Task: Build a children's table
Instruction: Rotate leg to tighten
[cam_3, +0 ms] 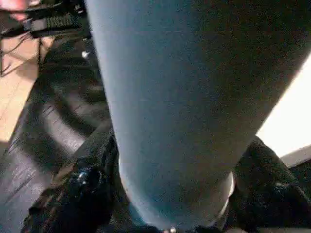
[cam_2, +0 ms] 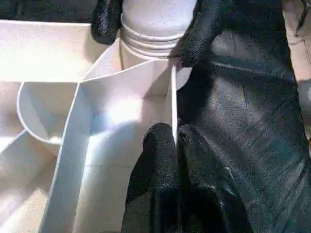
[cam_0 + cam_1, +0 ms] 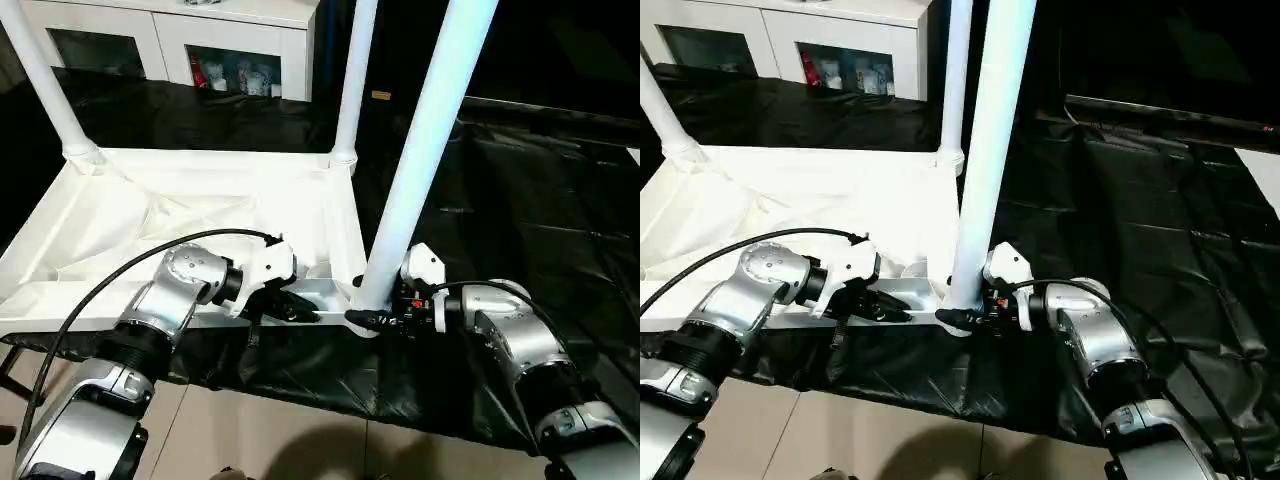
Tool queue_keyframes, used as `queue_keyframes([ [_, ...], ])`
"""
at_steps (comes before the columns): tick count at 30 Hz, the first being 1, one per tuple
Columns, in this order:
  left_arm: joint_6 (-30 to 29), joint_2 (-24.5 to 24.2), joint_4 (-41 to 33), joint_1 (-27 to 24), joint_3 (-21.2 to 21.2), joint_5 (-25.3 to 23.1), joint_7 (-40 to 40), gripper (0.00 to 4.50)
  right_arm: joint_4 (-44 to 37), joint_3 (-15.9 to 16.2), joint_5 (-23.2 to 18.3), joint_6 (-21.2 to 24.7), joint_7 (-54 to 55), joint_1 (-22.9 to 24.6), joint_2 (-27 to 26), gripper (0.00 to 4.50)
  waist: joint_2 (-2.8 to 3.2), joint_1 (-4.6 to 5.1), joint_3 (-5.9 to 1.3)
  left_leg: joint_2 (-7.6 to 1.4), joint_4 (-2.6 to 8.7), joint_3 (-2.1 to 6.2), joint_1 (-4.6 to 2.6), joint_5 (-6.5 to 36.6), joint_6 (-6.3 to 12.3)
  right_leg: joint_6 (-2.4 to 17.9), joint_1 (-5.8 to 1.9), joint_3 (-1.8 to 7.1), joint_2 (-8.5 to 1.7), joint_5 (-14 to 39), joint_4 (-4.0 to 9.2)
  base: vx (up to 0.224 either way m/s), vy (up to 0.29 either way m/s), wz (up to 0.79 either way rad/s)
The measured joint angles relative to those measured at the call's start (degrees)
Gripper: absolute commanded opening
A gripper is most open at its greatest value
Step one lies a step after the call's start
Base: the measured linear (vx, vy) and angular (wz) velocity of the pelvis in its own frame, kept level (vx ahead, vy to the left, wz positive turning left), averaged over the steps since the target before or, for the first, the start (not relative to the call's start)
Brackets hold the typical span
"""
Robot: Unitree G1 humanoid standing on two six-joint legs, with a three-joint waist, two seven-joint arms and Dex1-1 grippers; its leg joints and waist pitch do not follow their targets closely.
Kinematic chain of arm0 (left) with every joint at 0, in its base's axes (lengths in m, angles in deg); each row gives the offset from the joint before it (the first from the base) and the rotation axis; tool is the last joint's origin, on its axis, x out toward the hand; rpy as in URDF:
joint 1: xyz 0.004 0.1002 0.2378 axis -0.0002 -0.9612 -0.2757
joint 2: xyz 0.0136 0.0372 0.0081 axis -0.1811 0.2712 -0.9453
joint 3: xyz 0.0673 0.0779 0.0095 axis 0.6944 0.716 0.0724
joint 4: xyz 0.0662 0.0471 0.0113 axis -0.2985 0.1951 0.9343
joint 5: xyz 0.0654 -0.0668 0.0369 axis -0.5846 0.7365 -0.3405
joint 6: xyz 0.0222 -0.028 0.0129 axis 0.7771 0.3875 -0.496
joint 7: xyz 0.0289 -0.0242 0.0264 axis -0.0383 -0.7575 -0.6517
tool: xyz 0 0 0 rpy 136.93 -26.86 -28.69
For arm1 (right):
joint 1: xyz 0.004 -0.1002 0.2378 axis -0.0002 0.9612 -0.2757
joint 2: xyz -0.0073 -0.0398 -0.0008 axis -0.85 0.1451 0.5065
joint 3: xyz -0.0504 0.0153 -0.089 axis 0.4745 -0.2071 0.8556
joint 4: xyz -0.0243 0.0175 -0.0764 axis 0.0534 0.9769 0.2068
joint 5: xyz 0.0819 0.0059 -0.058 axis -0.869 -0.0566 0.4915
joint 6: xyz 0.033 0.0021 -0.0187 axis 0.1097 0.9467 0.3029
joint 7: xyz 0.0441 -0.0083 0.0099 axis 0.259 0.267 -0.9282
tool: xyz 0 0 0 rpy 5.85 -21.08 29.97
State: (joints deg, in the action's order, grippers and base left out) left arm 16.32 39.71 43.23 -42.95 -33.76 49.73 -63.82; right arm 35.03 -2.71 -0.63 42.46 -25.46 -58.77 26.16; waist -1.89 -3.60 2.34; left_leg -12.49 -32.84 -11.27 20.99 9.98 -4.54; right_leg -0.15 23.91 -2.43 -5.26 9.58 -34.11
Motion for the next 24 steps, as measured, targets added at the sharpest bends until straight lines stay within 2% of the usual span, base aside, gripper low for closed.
queue_keyframes([
  [2,-0.94,1.02,0.74,0.46,-0.37,-0.37,2.31,0.00,0.14,-0.89,0.12,0.50,3.72,0.37,-1.15,2.73,-0.11,0.09,-0.06,0.00,-0.06,0.00,-0.05,0.00,0.00,0.00,-0.05,0.03,0.00,0.00,-0.03,0.000,0.000,0.00],
  [8,-5.19,8.09,4.40,2.49,-2.11,-3.37,16.87,0.00,4.38,-8.01,1.22,0.94,29.93,0.01,-10.08,2.72,-0.54,1.22,-0.26,0.20,-0.17,0.16,-0.16,0.00,-0.03,-0.49,-0.14,0.25,-0.13,0.29,0.14,0.000,0.000,0.00],
  [10,-6.39,10.45,5.06,2.75,-2.18,-4.07,20.69,0.00,5.76,-9.11,1.76,1.11,36.29,-0.79,-11.62,2.72,-0.81,1.67,-0.45,0.29,-0.16,0.21,-0.19,0.00,-0.02,-0.51,-0.22,0.29,-0.15,0.31,0.29,0.000,0.000,0.00],
  [14,-7.19,12.31,6.02,3.27,-2.31,-4.81,25.75,0.00,8.25,-9.89,3.89,0.89,47.07,-2.98,-15.11,2.72,-0.85,2.00,-0.50,0.47,-0.08,0.75,-0.12,0.00,-0.02,-0.55,-0.22,0.13,-0.13,0.33,0.78,0.000,0.000,0.00],
  [16,-7.31,12.88,6.01,3.29,-2.31,-5.13,26.61,0.00,8.75,-9.88,4.94,-0.27,48.59,-3.01,-15.27,2.72,-0.72,2.03,-0.52,0.63,-0.04,1.08,0.01,0.00,-0.01,-0.54,-0.22,0.06,-0.09,0.33,1.14,0.000,0.000,0.00],
  [17,-7.30,12.95,6.01,3.29,-2.31,-5.21,26.67,0.00,8.88,-9.88,5.13,-0.55,48.69,-3.01,-15.27,3.28,-0.72,2.06,-0.52,0.66,-0.04,1.08,0.03,0.00,-0.01,-0.54,-0.24,0.09,-0.10,0.33,1.17,0.000,0.000,0.00],
  [19,-6.80,12.92,6.00,3.29,-2.31,-5.49,26.41,0.00,8.99,-10.12,5.09,-1.18,48.26,-2.93,-15.24,3.42,-0.64,2.05,-0.48,0.68,-0.08,1.06,0.03,0.01,0.00,-0.54,-0.23,0.18,-0.10,0.32,1.17,0.000,0.000,0.00],
  [22,-5.91,12.42,5.87,3.26,-2.27,-5.57,25.16,0.00,8.90,-10.14,4.43,-1.61,43.80,-2.77,-13.94,3.64,-0.57,2.00,-0.43,0.66,-0.08,1.06,0.07,0.01,0.00,-0.50,-0.20,0.15,-0.09,0.30,1.13,0.000,0.000,0.00],
  [24,-5.40,11.61,5.07,2.92,-1.96,-5.30,23.00,0.00,8.39,-9.08,4.23,-1.98,38.52,-2.38,-11.75,3.84,-0.54,1.85,-0.41,0.64,-0.04,1.06,0.09,0.01,0.00,-0.45,-0.18,0.15,-0.08,0.04,1.05,0.000,0.000,0.00],
])
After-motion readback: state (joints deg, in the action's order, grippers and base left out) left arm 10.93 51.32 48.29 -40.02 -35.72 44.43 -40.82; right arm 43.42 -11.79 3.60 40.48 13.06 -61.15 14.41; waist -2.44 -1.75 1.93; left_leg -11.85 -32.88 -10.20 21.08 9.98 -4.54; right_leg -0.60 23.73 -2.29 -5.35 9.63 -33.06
